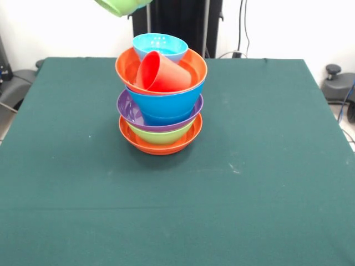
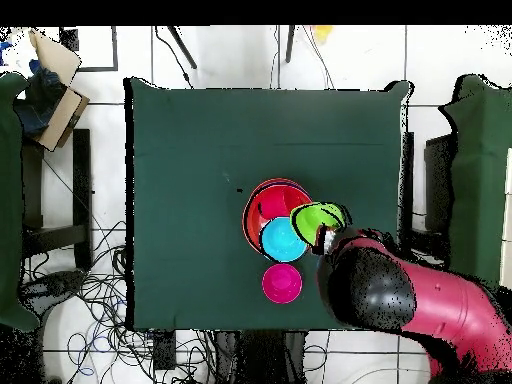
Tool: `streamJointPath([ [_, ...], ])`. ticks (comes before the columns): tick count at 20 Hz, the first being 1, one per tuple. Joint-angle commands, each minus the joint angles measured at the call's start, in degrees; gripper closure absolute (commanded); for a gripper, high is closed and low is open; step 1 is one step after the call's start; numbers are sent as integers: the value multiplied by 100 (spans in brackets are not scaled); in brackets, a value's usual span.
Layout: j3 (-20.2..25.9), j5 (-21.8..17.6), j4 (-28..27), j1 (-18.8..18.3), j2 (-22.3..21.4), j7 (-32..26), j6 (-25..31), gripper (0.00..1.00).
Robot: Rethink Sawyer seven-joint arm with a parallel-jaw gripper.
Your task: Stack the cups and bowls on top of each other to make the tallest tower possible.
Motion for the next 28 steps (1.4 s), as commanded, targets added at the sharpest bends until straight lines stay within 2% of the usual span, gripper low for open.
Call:
streamJointPath([
  [1, -231, -343, 1004, 105, 110, 455, -652, 100],
  [6, -440, -524, 983, 312, 306, 648, -921, 100],
  [13, -946, -880, 715, 766, 842, 897, -1416, 100],
  [28, -1645, -947, 466, 1311, 1470, 851, -2096, 100],
])
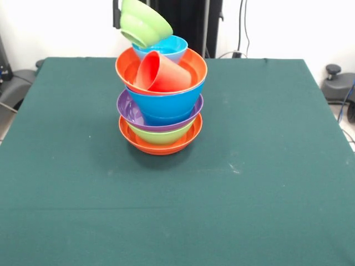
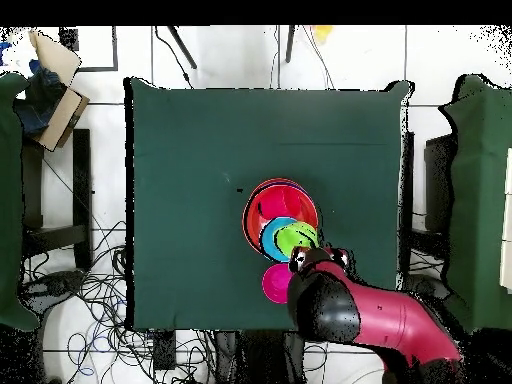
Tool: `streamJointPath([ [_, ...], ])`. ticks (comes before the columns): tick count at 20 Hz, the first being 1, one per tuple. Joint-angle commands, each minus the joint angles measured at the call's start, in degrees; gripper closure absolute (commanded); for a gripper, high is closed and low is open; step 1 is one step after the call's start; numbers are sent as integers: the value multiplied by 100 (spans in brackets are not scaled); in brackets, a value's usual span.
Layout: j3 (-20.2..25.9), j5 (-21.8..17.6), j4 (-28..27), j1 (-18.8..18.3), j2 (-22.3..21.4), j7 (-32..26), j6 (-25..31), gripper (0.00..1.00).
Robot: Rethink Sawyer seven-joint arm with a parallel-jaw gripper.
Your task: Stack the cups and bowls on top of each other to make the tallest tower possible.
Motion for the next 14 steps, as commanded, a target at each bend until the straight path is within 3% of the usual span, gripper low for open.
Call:
streamJointPath([
  [1, -409, -420, -35, 373, 650, 846, -523, 100],
  [14, -794, -302, -103, 689, 1006, 743, -977, 100],
])
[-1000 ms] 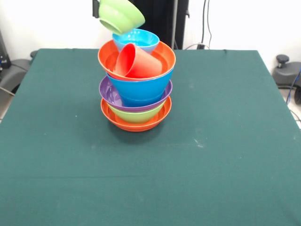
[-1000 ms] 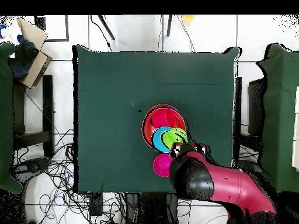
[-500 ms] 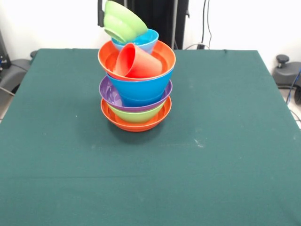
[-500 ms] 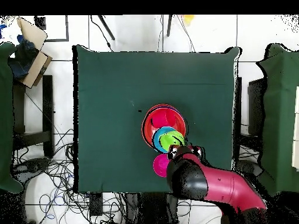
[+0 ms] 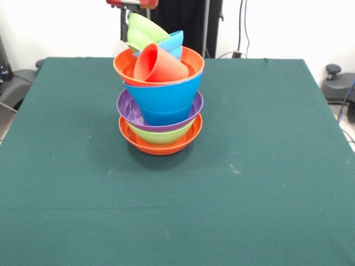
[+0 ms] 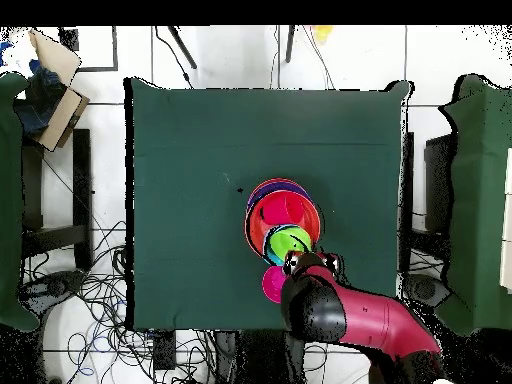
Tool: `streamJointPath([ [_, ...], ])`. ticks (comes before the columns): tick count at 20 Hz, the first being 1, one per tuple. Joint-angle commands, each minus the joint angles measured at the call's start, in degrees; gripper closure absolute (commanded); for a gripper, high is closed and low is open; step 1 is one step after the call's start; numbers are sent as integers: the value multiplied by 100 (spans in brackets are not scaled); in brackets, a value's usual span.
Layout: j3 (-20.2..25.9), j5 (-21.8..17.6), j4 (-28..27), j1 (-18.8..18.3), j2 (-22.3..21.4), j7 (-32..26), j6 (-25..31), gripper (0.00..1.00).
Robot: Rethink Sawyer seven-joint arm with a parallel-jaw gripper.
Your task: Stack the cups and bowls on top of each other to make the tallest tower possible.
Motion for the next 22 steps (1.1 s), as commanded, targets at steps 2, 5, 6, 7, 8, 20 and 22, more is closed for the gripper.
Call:
streamJointPath([
  [2, -186, -253, -74, 280, 369, 715, -271, 100],
  [5, -209, -165, -79, 311, 341, 683, -151, 0],
  [6, -201, -131, -96, 313, 334, 674, -73, 0],
  [7, -194, -97, -113, 315, 327, 664, 4, 0],
  [8, -186, -63, -131, 317, 320, 654, 82, 0],
  [20, -52, 201, -132, 320, -161, 464, 775, 0],
  [22, 6, 245, -149, 270, -220, 415, 887, 0],
])
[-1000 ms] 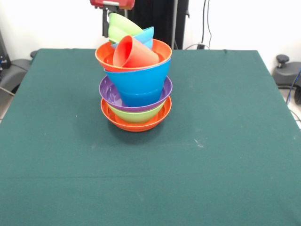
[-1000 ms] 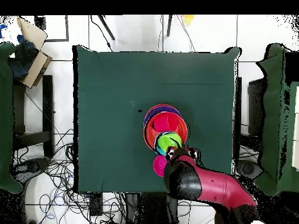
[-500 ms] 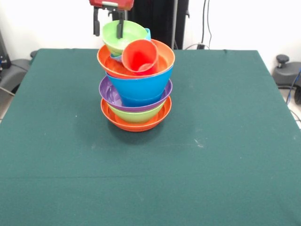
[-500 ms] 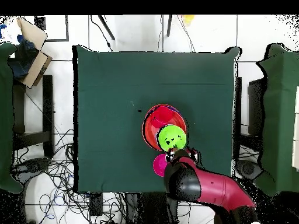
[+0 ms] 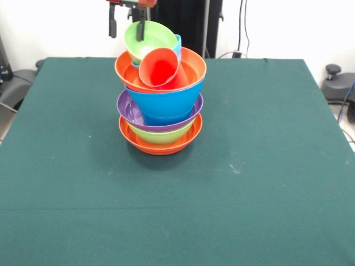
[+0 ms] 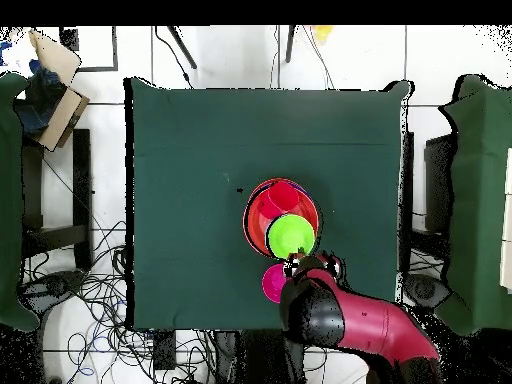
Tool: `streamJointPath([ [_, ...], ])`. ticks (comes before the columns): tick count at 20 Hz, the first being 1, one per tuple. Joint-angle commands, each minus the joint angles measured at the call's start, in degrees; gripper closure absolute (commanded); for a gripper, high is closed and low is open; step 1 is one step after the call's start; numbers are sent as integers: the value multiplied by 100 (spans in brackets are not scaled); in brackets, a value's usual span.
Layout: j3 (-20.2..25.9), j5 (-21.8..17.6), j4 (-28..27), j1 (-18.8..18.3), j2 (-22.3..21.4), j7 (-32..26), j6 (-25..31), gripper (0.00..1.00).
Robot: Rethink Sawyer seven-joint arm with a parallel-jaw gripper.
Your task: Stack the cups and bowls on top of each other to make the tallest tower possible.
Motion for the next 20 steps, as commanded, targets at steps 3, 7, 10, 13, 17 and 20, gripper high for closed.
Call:
streamJointPath([
  [3, 417, 365, -124, -24, -364, 277, 1213, 0],
  [7, 508, 802, -241, -92, -952, -25, 2183, 0],
  [10, 502, 974, -565, -90, -1117, -175, 2880, 0],
  [13, 559, 975, -1011, -115, -920, -213, 3259, 0],
  [17, 684, 860, -1418, -202, -399, -212, 3050, 0],
  [20, 712, 845, -1592, -209, -280, -188, 3148, 0],
])
